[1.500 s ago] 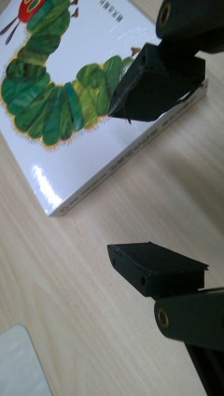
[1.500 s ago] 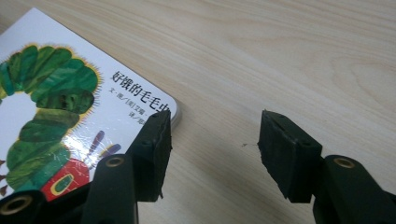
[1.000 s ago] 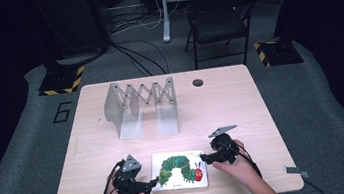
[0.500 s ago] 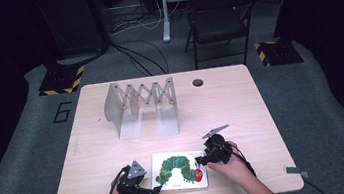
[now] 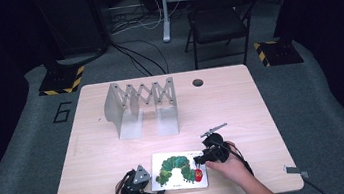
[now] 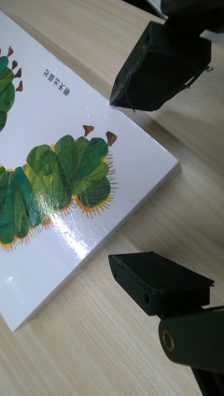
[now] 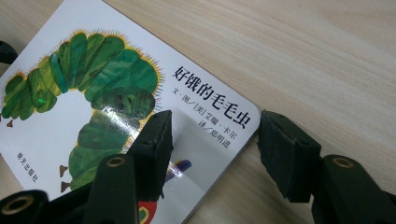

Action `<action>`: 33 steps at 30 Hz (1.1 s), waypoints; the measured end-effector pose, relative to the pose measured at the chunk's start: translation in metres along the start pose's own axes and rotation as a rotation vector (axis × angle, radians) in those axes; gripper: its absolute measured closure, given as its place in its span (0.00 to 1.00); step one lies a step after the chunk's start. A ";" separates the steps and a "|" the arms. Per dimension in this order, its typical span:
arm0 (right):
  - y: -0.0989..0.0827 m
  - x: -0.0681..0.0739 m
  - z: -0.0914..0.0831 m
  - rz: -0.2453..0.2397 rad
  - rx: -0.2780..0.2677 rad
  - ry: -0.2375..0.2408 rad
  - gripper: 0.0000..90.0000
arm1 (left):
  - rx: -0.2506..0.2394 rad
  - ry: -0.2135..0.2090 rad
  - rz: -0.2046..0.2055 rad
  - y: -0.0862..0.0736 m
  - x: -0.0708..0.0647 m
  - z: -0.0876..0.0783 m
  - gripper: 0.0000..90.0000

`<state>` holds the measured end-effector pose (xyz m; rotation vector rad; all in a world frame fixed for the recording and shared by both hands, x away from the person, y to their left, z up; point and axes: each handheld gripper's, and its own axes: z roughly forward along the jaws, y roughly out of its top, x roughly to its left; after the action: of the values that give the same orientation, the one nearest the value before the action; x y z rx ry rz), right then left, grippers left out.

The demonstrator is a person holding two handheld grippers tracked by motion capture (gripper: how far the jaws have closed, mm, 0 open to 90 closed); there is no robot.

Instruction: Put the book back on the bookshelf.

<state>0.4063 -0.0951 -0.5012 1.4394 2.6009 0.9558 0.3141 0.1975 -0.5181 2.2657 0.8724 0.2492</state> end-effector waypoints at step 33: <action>0.012 -0.014 0.005 0.044 -0.052 -0.040 0.49 | -0.038 0.075 -0.068 0.013 -0.016 0.016 0.23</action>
<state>0.4245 -0.0987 -0.5030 1.4929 2.5080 0.9811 0.3150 0.1716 -0.5201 2.1990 0.9733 0.3187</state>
